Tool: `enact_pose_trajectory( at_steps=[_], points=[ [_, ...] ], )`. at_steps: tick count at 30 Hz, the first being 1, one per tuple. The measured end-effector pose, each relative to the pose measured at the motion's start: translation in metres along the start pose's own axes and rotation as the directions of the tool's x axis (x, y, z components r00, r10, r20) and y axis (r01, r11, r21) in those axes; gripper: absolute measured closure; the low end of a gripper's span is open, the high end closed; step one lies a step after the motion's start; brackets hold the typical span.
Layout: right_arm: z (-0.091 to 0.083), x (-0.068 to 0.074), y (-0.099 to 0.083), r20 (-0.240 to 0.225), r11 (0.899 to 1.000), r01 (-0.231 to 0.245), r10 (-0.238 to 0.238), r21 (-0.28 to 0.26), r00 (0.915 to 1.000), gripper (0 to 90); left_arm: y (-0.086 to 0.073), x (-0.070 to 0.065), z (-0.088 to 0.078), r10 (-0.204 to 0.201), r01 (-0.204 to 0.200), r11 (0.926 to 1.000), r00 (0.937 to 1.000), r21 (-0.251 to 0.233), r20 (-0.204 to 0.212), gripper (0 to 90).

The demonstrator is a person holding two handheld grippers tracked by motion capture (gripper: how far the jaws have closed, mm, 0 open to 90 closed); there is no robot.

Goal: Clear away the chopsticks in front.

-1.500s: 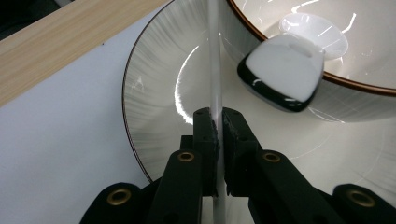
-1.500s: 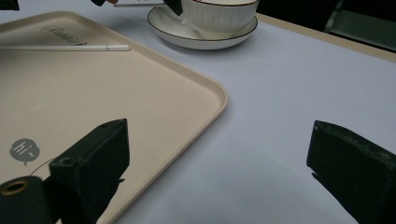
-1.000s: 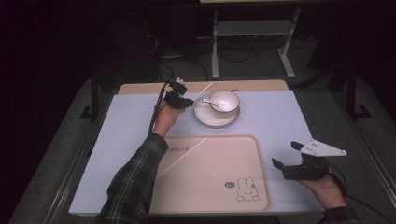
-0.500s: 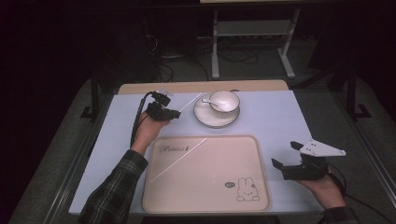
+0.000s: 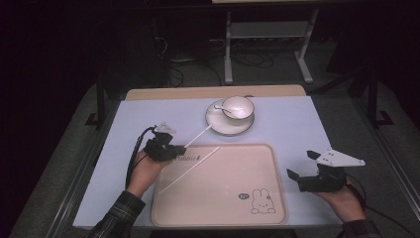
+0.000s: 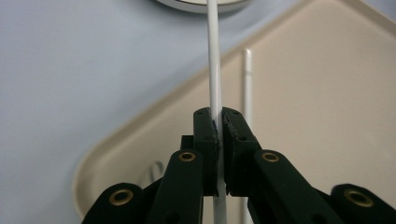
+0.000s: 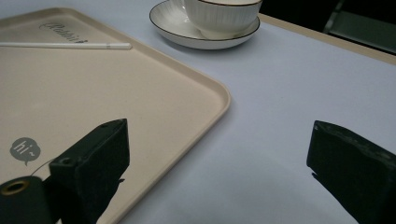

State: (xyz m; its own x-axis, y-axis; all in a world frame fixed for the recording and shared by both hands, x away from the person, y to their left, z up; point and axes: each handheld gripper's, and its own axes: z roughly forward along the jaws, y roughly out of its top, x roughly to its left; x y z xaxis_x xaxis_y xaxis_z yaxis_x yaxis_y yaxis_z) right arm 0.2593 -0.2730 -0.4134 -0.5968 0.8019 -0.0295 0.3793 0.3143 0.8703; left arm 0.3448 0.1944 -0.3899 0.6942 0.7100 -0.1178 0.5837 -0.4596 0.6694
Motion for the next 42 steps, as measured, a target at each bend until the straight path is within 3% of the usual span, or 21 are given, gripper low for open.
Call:
enact_pose_trajectory(
  at_steps=[7,11,16,20,33,36,39,42],
  points=[
    [0.0,0.0,0.0,0.0,1.0,0.0,0.0,0.0,1.0,5.2,-0.019,-0.023,0.007,0.005,-0.007,0.999,0.999,0.044,0.045,85.1],
    [0.001,0.0,0.0,-0.002,1.0,0.002,-0.002,-0.002,1.0,5.2,-0.025,-0.032,0.018,0.015,-0.021,0.9951,0.9982,0.097,0.058,85.0],
    [0.001,0.0,0.001,-0.003,1.0,0.001,-0.001,-0.001,1.0,5.2,-0.028,-0.036,0.026,0.035,-0.04,0.9905,0.9985,0.131,0.041,84.9],
    [0.001,0.0,0.001,-0.003,1.0,0.001,-0.001,-0.002,1.0,5.2,-0.032,-0.034,0.031,0.027,-0.032,0.988,0.999,0.151,0.036,84.6],
    [0.001,0.001,0.001,-0.004,1.0,0.003,-0.003,-0.002,1.0,5.2,-0.032,-0.035,0.031,0.024,-0.029,0.9878,0.999,0.153,0.038,82.8],
    [0.001,0.001,0.001,-0.003,1.0,0.002,-0.002,-0.004,1.0,5.2,-0.029,-0.037,0.028,0.021,-0.029,0.9899,0.9982,0.139,0.056,82.8],
    [0.001,0.0,0.001,-0.003,1.0,0.003,-0.003,-0.001,1.0,5.2,-0.02,-0.043,0.023,0.054,-0.061,0.9933,0.9964,0.099,0.066,87.4],
    [0.002,0.001,0.001,-0.005,1.0,0.006,-0.006,0.002,1.0,5.2,-0.005,-0.047,0.029,0.094,-0.102,0.9911,0.9913,0.086,0.091,89.7]
  ],
)
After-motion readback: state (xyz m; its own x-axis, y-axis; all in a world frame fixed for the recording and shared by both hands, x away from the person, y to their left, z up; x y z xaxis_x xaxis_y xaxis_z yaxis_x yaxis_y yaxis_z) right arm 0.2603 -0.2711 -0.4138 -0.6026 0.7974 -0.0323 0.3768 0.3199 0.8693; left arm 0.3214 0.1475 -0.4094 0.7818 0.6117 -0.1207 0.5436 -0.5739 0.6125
